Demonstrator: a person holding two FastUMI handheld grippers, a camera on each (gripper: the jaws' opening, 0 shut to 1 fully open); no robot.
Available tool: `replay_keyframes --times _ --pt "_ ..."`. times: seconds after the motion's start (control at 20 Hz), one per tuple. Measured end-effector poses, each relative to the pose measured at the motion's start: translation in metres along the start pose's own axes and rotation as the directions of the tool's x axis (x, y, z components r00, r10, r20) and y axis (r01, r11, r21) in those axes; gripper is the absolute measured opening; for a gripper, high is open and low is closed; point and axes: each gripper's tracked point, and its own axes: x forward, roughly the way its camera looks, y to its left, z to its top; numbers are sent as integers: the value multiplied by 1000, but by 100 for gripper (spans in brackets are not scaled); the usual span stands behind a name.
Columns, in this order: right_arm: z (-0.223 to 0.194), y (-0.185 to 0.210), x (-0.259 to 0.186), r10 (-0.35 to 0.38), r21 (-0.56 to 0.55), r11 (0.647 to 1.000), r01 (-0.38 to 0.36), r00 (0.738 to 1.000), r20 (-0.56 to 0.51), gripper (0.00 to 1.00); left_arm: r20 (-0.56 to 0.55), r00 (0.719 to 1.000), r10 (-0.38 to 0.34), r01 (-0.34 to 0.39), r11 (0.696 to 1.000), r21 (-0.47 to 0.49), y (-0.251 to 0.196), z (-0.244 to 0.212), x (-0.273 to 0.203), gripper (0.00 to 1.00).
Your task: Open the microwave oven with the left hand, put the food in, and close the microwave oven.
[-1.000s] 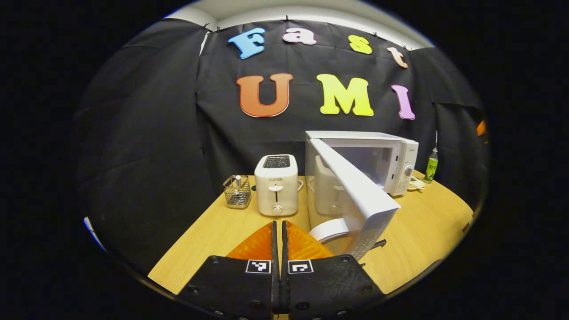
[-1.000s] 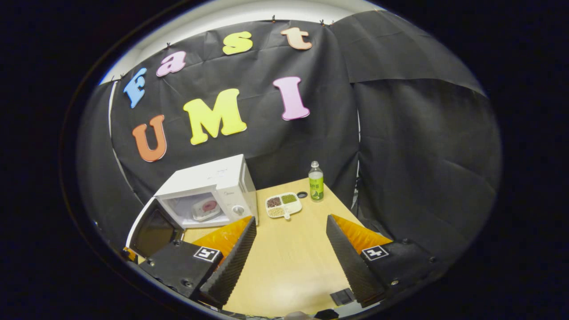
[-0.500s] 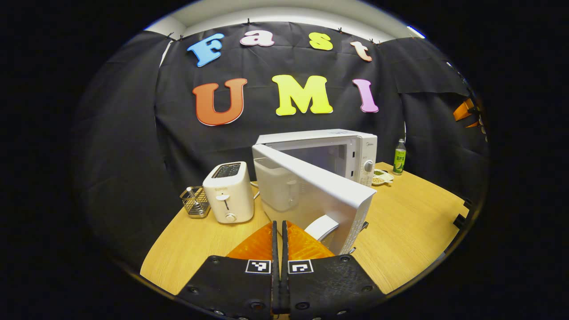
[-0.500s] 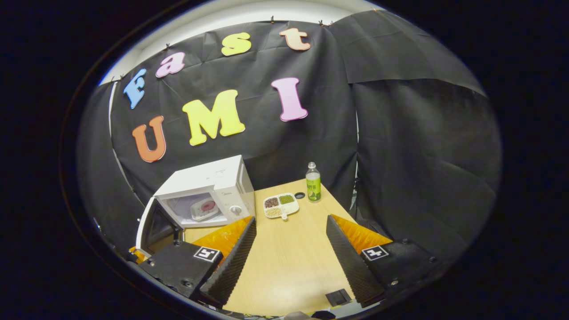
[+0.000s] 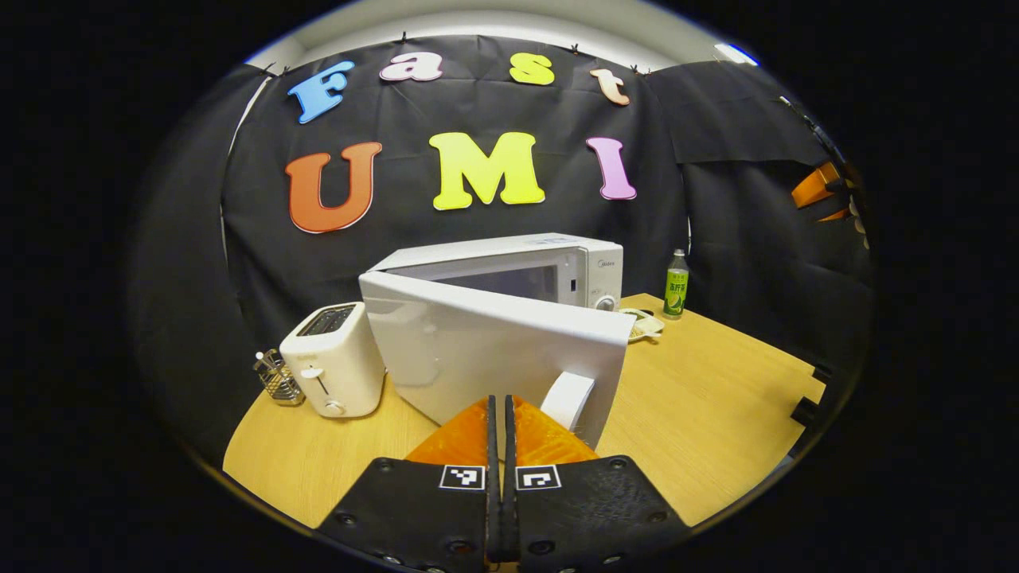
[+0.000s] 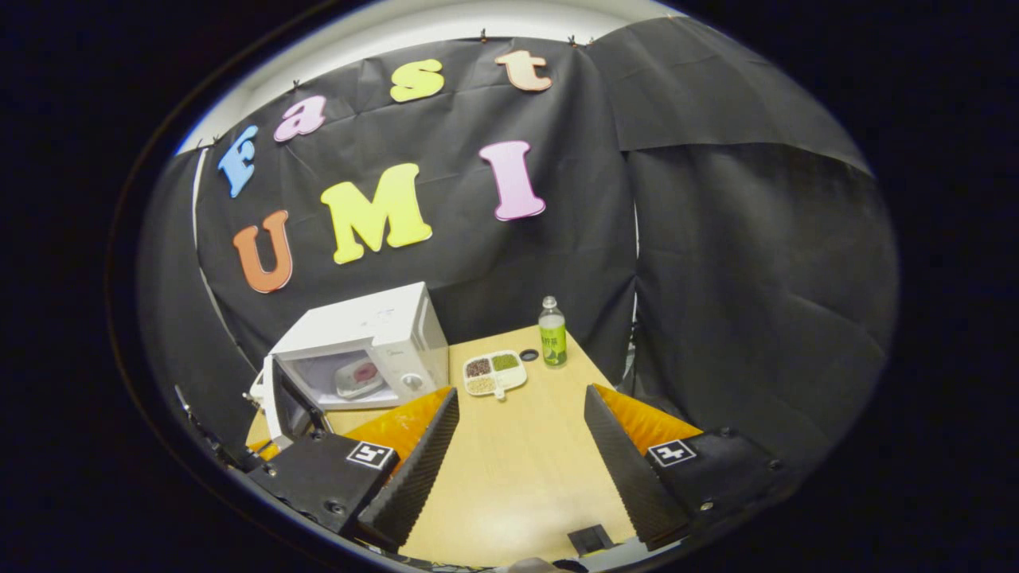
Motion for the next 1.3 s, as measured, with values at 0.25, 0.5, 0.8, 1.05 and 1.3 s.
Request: replay_keyframes --times 0.25,0.5,0.8,1.05,1.3 --pt "8 -20 11 -5 1 1000 5 1000 -13 92 1 1000 -23 23 999 24 -28 14 40 0" --pt "29 -31 23 2 -2 1000 -2 1000 6 100 9 999 -32 31 999 32 -54 28 86 0" --pt "33 -36 35 25 -10 1000 -25 1000 -2 100 19 1000 -19 19 999 36 -74 45 145 0" --pt "36 -50 42 24 -26 999 -25 999 -23 100 18 1000 4 -5 999 47 -76 53 192 0" --pt "40 -65 48 16 -46 999 -18 999 -42 100 28 999 32 -33 999 11 -79 63 225 0"
